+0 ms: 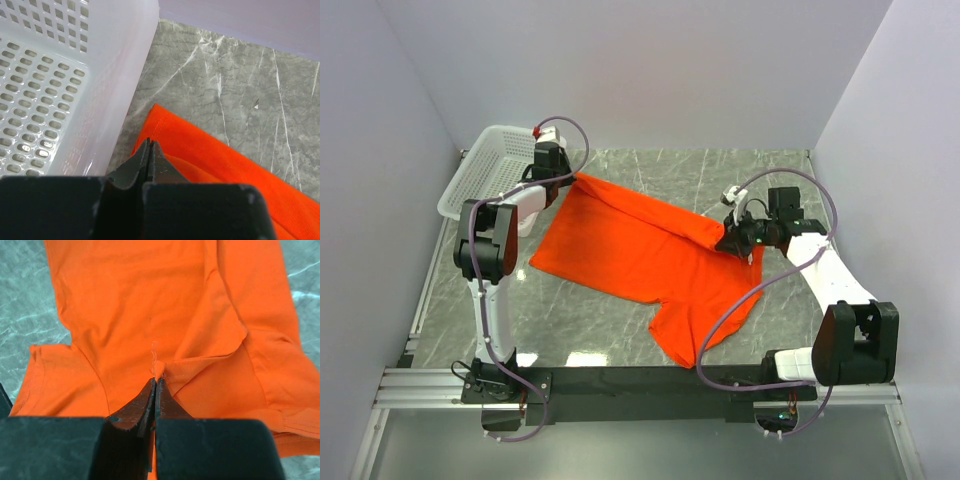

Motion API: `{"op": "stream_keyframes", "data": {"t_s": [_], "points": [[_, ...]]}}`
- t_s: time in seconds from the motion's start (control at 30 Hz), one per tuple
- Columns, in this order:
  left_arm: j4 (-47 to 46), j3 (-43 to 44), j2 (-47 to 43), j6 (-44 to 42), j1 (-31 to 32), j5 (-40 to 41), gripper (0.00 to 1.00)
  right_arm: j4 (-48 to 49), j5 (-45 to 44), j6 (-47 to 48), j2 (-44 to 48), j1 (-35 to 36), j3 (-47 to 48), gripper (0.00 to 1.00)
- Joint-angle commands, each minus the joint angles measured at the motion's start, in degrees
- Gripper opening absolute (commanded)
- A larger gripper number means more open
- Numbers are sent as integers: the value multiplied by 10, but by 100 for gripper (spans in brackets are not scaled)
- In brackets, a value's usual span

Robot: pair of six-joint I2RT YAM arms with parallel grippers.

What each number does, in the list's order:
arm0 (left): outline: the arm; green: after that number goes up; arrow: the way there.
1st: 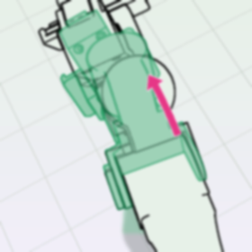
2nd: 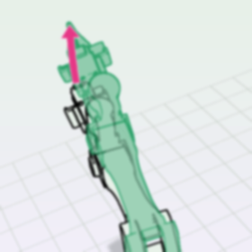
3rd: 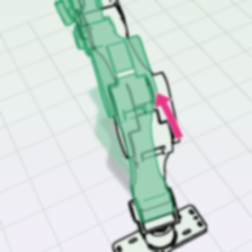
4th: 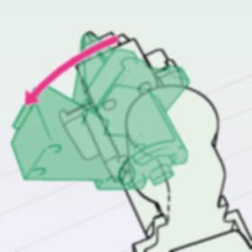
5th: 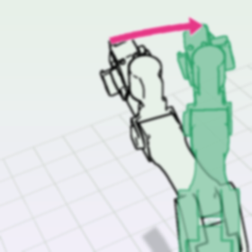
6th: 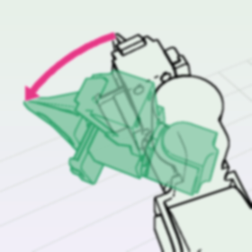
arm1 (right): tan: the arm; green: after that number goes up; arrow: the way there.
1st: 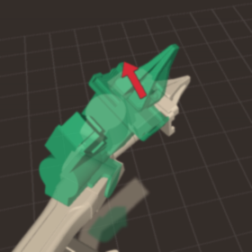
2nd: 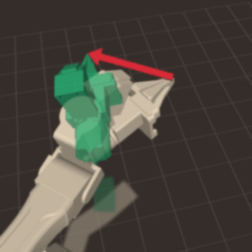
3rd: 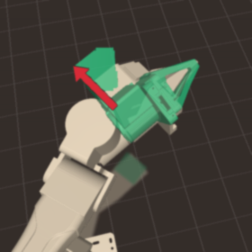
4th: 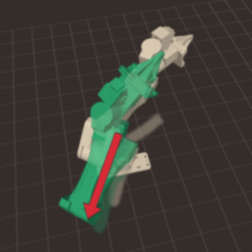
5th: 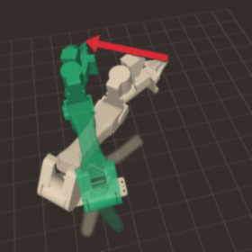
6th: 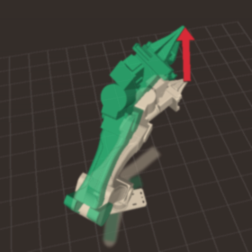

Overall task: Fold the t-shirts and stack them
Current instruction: Fold the tshirt

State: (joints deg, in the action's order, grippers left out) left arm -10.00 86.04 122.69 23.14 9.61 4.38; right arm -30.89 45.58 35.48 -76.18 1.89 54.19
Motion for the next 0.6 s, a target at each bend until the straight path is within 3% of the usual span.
{"op": "stream_keyframes", "data": {"t_s": [0.0,0.57], "points": [[-15,-7,-37,-13,-1,6,1,7,-3,6,20,7,-6,0],[-7,-20,-40,-18,0,8,1,17,-16,4,17,17,-28,0]]}}
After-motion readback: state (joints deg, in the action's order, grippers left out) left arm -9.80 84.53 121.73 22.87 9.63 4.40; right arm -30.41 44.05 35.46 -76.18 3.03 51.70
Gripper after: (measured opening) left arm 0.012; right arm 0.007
